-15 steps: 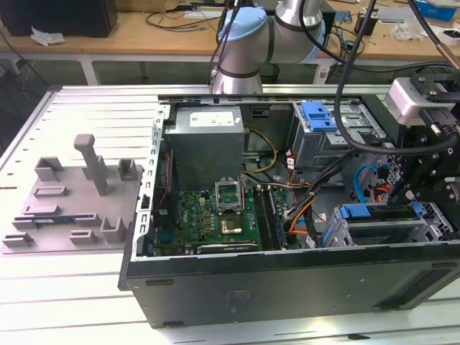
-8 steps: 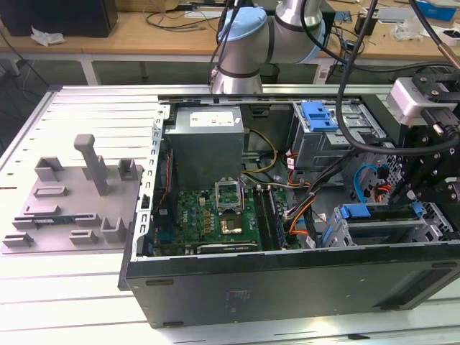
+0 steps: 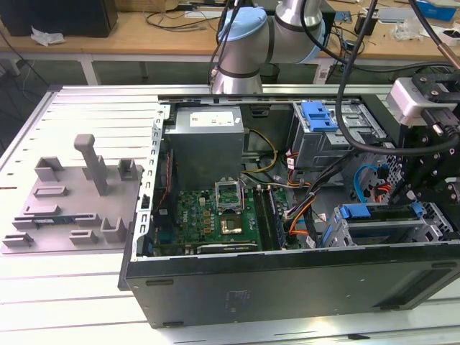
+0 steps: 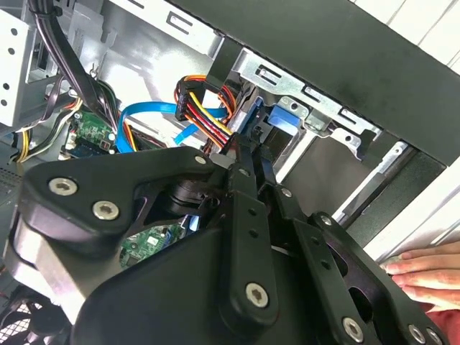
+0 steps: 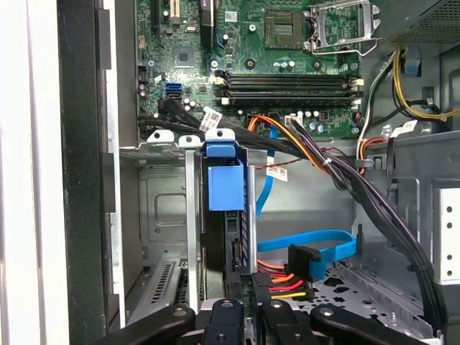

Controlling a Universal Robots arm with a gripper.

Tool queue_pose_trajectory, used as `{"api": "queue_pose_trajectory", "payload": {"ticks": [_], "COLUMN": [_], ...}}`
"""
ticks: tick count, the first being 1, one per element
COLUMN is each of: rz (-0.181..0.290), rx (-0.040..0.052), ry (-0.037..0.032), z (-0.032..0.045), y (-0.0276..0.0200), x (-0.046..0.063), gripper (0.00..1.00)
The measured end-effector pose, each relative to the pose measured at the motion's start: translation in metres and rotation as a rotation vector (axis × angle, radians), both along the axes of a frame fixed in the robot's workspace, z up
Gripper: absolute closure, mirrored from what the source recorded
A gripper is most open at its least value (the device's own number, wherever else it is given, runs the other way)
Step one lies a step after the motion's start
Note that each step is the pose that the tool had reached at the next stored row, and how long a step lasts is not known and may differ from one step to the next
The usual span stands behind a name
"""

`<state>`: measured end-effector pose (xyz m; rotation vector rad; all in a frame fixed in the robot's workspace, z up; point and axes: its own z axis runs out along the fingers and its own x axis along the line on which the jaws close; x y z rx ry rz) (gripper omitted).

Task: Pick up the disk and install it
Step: 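Insert the first disk wire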

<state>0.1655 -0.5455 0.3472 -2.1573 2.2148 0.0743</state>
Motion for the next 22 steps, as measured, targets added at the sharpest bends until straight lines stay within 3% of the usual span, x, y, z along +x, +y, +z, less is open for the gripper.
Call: {"api": "queue_pose_trajectory", "payload": {"ticks": [22], "rz": [-0.002], "rx": [0.0000], "ry": [0.0000], "z": [-0.0029], "y": [-0.0026], "x": [0.0000], "gripper": [0.83]}}
